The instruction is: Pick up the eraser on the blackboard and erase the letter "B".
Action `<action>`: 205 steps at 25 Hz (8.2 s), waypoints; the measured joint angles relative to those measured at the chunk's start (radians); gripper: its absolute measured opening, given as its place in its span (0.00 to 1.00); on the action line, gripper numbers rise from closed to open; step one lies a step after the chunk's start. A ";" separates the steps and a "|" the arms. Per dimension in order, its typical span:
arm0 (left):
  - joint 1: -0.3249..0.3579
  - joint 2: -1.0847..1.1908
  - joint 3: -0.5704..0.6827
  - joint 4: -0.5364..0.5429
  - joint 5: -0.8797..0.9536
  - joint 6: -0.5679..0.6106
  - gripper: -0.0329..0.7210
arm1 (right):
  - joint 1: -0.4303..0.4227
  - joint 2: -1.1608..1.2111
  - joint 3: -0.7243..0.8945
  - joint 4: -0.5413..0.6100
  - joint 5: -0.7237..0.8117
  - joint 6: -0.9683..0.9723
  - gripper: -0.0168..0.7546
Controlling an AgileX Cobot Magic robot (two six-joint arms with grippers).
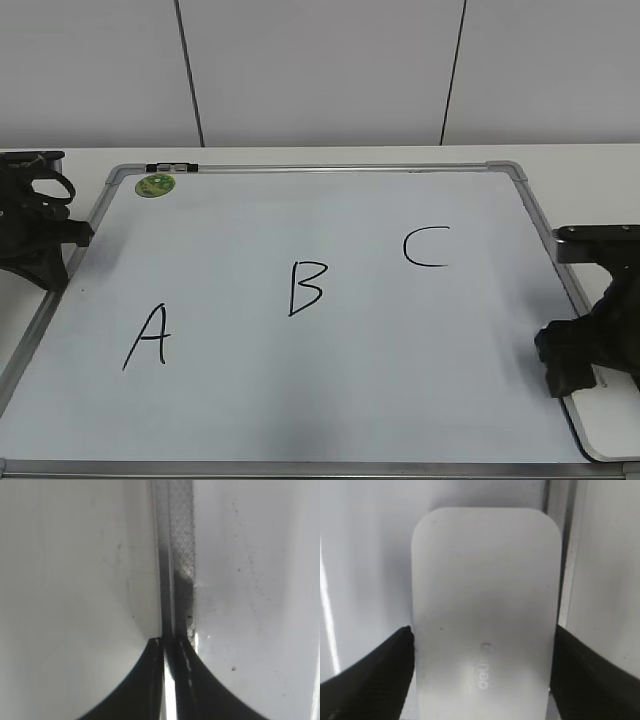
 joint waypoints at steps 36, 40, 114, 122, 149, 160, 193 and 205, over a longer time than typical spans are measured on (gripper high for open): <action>0.000 0.000 0.000 -0.004 0.000 0.000 0.06 | 0.095 -0.129 -0.245 0.009 0.225 -0.143 0.72; 0.000 0.000 0.000 -0.004 0.000 0.000 0.06 | 0.185 -0.113 -0.344 0.018 0.286 -0.156 0.72; 0.000 0.000 -0.001 -0.011 0.010 0.000 0.06 | 0.559 0.746 -1.276 0.000 0.510 -0.247 0.72; 0.000 0.000 -0.001 -0.011 0.010 0.000 0.06 | 0.465 0.746 -1.278 -0.025 0.516 -0.237 0.72; 0.000 0.000 -0.001 -0.011 0.010 0.000 0.06 | 0.515 0.746 -1.280 0.081 0.500 -0.229 0.72; 0.000 0.000 -0.001 -0.011 0.010 0.000 0.06 | 0.526 0.661 -1.381 0.061 0.594 -0.247 0.72; 0.000 0.002 -0.001 -0.011 0.008 0.000 0.06 | -0.002 -0.070 -0.452 -0.127 0.397 -0.110 0.72; 0.000 0.002 -0.001 -0.014 0.008 0.000 0.06 | -0.079 0.019 -0.352 -0.032 0.161 -0.101 0.72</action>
